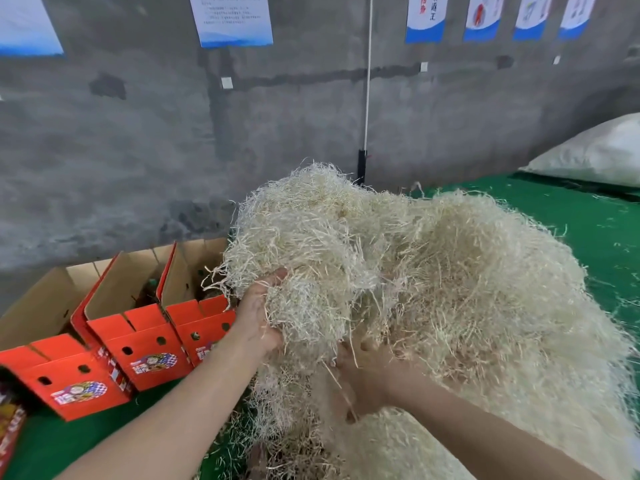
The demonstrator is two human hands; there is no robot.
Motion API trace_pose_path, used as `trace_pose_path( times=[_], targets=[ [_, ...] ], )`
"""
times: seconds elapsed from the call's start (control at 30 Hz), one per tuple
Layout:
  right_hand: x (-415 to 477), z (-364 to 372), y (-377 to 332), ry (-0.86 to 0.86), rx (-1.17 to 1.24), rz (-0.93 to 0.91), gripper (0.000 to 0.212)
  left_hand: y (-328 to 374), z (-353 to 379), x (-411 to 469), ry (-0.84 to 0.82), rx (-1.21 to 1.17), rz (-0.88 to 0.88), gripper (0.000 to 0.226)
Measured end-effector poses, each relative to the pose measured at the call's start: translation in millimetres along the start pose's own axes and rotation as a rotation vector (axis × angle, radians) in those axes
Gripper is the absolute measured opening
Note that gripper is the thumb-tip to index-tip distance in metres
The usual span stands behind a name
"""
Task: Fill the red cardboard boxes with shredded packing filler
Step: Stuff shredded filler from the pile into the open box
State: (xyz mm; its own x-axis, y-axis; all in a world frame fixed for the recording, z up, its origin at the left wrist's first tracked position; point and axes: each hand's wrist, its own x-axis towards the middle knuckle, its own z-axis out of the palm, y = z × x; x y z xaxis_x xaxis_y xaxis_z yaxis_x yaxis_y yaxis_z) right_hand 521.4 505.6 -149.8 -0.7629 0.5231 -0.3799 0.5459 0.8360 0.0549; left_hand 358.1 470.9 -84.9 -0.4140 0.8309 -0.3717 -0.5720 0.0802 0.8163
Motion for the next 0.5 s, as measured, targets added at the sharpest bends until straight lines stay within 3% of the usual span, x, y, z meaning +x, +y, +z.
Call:
trace_pose_path(
  times=[0.2,0.23,0.3,0.33,0.37,0.43,0.5],
  targets=[
    [-12.2,-40.3,42.5,0.553,0.435,0.205,0.038,10.6,0.7,-7.5,0.013,-0.053,0.037,0.013],
    [-15.3,-44.7,42.2,0.531,0.603,0.145,0.06,10.0,0.9,-8.5,0.026,-0.073,0.03,0.019],
    [-16.2,-47.0,22.9,0.285,1.073,0.033,0.114,6.9,3.1,-11.9,0.061,-0.124,0.009,0.036],
    [-13.6,-44.3,11.9,0.213,1.222,0.028,0.122,5.1,5.7,-14.6,0.067,-0.153,0.014,0.037],
    [-7.9,-38.2,3.8,0.219,1.304,0.064,0.116,2.5,6.7,-16.6,0.018,-0.163,0.037,0.037],
    [9.2,-23.0,-5.7,0.352,1.268,0.151,0.063,3.6,6.8,-22.7,-0.047,-0.118,0.109,0.049],
    [24.1,-9.8,-1.8,0.499,0.884,0.184,0.017,9.9,1.7,-31.0,-0.06,-0.089,0.151,0.067]
  ],
)
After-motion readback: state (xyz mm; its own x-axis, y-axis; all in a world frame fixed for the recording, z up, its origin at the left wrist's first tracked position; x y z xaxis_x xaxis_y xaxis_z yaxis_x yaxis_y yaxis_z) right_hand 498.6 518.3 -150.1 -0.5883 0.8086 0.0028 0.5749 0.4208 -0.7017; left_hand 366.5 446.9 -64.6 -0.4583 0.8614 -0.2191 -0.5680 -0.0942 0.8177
